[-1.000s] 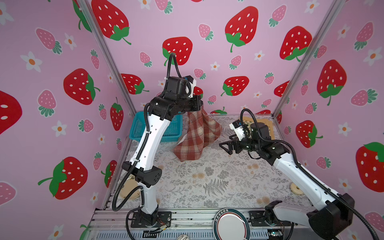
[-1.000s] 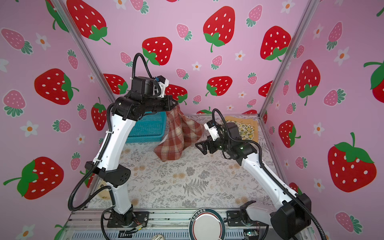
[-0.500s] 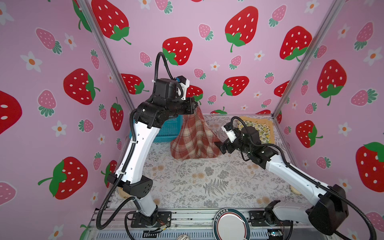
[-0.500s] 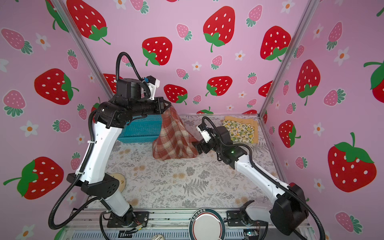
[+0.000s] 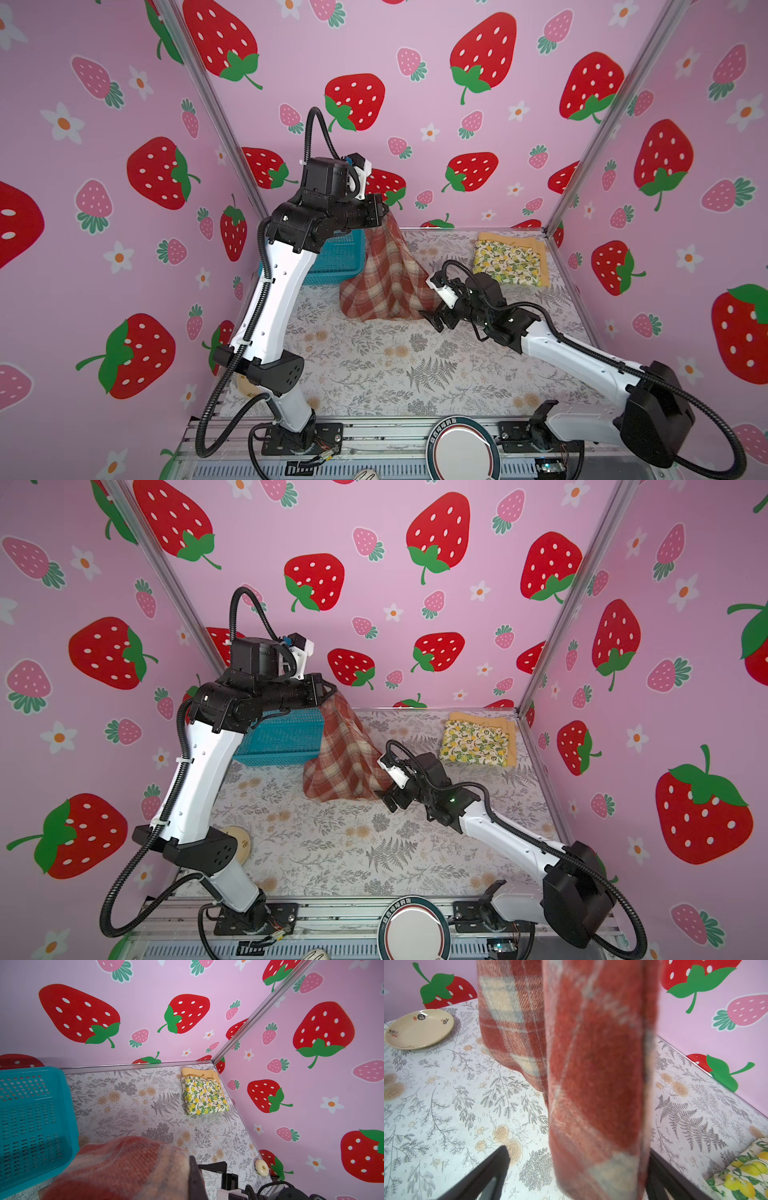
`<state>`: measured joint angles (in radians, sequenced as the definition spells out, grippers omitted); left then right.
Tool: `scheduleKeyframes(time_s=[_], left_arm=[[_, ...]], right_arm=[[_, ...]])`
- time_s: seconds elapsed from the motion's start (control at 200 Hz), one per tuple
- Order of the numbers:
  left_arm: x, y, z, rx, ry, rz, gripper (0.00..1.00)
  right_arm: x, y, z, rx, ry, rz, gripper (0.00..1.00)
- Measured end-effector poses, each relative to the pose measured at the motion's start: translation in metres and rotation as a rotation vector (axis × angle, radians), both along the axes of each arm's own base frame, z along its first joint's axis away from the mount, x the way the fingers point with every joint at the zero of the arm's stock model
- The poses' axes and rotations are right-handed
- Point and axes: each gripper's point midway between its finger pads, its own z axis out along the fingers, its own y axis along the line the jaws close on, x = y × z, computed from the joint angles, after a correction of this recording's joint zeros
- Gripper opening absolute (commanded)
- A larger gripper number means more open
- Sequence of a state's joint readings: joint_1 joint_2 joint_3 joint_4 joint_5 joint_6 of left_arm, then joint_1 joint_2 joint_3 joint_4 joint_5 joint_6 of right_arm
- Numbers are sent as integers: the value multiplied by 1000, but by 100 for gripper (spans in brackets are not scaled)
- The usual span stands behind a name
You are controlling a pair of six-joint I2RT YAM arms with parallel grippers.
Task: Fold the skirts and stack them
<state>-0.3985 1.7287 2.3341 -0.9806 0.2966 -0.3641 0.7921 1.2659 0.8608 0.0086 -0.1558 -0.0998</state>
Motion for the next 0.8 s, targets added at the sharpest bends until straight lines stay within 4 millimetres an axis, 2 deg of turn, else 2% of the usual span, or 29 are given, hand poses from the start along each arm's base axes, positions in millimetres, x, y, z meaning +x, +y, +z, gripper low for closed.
scheduleKeyframes(time_s=[0.085,0.25,0.335,0.42,0.495,0.795], left_arm=[[1,0,1,-5,-4,0,0],[2,0,2,-11,-7,1,0],[3,0,1,-14,-5,-1,0],[5,1,-1,-13,-1,3,0],[6,2,-1,-15,0,4,0],[8,5,0,-29,3,10,0]], right_arm=[[3,0,4,9,-16,-12,94],[9,3,2,-1,-8,-24,61],[15,8,2,-14,-14,-22,52],[17,9,1,-15,-7,-31,30],[17,8,0,-23,-10,-32,0],[17,6,-3,-31,7,-44,0]])
